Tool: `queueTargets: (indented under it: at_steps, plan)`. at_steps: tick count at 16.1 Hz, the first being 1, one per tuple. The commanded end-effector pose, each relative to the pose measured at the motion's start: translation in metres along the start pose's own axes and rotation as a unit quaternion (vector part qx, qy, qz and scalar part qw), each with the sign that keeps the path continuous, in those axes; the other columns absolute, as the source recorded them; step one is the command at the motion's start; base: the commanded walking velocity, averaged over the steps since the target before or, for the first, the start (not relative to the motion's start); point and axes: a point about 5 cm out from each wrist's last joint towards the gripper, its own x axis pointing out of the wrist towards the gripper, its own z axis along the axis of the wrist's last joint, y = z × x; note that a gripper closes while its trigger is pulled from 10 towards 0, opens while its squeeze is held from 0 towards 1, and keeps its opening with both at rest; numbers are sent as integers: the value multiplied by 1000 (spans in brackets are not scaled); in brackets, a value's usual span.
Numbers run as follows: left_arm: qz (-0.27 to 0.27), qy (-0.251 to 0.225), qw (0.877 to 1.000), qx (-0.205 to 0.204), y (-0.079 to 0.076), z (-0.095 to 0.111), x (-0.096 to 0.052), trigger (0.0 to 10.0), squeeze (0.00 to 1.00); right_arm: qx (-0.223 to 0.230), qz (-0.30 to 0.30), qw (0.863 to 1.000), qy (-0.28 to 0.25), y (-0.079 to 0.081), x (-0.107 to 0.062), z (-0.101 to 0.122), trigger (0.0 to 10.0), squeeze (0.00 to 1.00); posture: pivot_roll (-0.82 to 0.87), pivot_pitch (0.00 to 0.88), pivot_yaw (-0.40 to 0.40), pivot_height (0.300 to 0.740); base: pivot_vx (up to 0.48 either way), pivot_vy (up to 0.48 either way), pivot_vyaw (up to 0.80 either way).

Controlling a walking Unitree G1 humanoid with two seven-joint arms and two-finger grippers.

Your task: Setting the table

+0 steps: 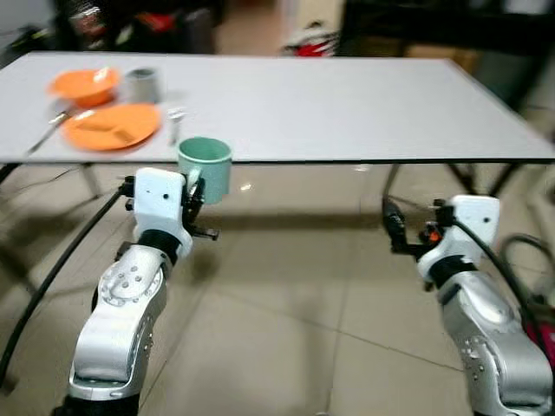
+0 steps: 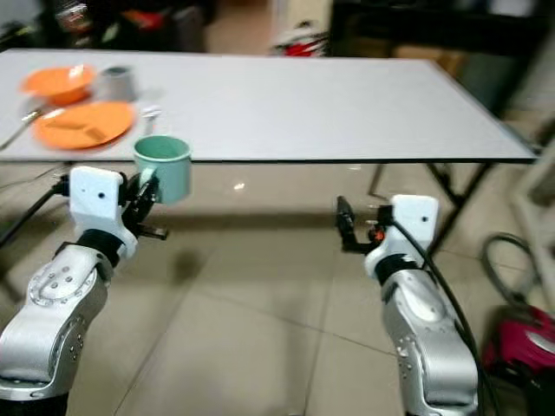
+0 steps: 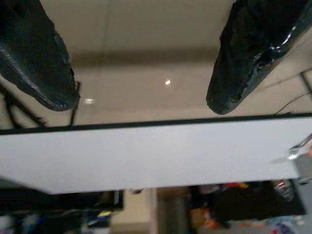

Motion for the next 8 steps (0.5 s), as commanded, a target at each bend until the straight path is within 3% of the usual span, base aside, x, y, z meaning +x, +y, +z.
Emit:
queueTargets:
  at_steps: [1, 8]
  plan:
    - [6, -3, 1000, 2, 5, 3, 1, 10000, 0, -3, 8, 1000, -8, 6, 2, 2, 10000, 0, -41, 0, -5, 740, 319, 0, 0]
    - [5, -5, 1000, -9, 1, 1, 4, 10000, 0, -21, 23, 999, -10, 7, 4, 4, 10000, 0, -59, 0, -17, 740, 306, 0, 0]
